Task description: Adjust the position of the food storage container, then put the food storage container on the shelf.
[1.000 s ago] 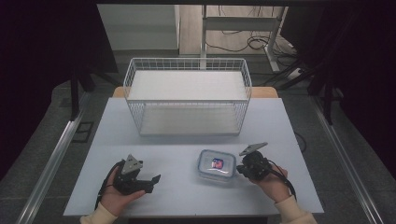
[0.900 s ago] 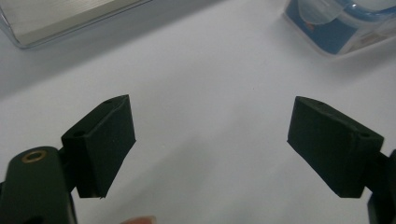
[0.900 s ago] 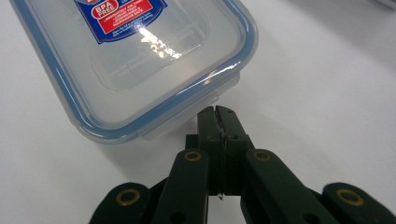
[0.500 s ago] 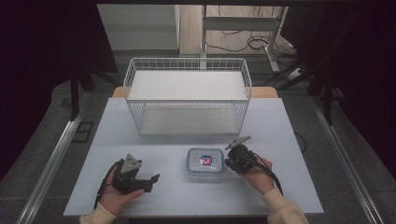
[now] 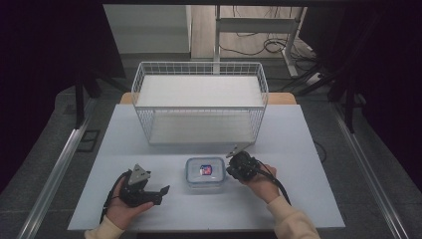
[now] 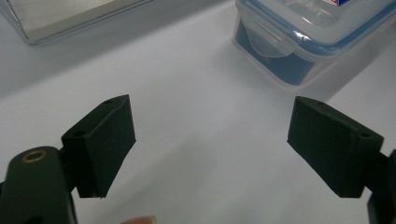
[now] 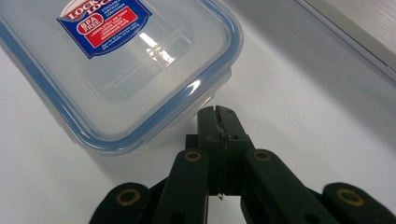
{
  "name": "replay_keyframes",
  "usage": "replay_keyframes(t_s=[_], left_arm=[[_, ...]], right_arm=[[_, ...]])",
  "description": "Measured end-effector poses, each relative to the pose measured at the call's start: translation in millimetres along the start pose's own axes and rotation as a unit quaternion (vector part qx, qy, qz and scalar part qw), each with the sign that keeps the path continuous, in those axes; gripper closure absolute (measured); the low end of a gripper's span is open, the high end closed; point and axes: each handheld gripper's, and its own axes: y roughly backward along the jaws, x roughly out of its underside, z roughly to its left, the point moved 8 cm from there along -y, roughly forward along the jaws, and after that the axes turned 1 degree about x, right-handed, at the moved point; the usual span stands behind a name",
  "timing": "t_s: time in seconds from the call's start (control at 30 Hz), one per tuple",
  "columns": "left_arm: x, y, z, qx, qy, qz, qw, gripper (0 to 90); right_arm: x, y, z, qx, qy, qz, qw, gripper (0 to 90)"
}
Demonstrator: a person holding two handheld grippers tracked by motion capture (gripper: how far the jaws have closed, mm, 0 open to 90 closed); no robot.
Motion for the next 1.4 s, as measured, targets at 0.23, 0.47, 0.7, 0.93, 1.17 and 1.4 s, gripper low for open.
replay_keyframes(t_s=[0.23, 0.47, 0.7, 0.93, 1.17, 1.4], left_arm=[[0.0, 0.7, 2.5, -0.002, 0.002, -0.002, 1.0, 14.6], [0.4, 0.5, 4.9, -0.002, 0.006, -0.004, 1.0, 14.6], [0.9, 0.2, 5.7, -0.005, 0.006, -0.004, 1.0, 14.6], [1.9, -1.3, 7.5, -0.004, 0.007, -0.003, 1.0, 14.6], [0.9, -0.8, 9.5, -0.003, 0.011, -0.006, 0.9999, 14.6], [-4.5, -0.1, 8.2, -0.001, 0.02, -0.014, 0.9997, 13.7]], right_arm=[[1.1, 11.5, -6.3, 0.006, -0.007, -0.019, 0.9998, 89.4], [18.1, 34.6, -15.4, -0.016, -0.053, -0.072, 0.9958, 82.2], [26.6, 51.4, -7.9, -0.021, -0.084, -0.144, 0.9859, 29.0], [24.0, 54.3, -3.9, -0.056, -0.113, -0.166, 0.9781, 22.0], [21.5, 55.6, -3.1, -0.06, -0.128, -0.178, 0.9738, 21.4], [20.4, 53.1, -2.2, -0.06, -0.137, -0.176, 0.9729, 20.0]])
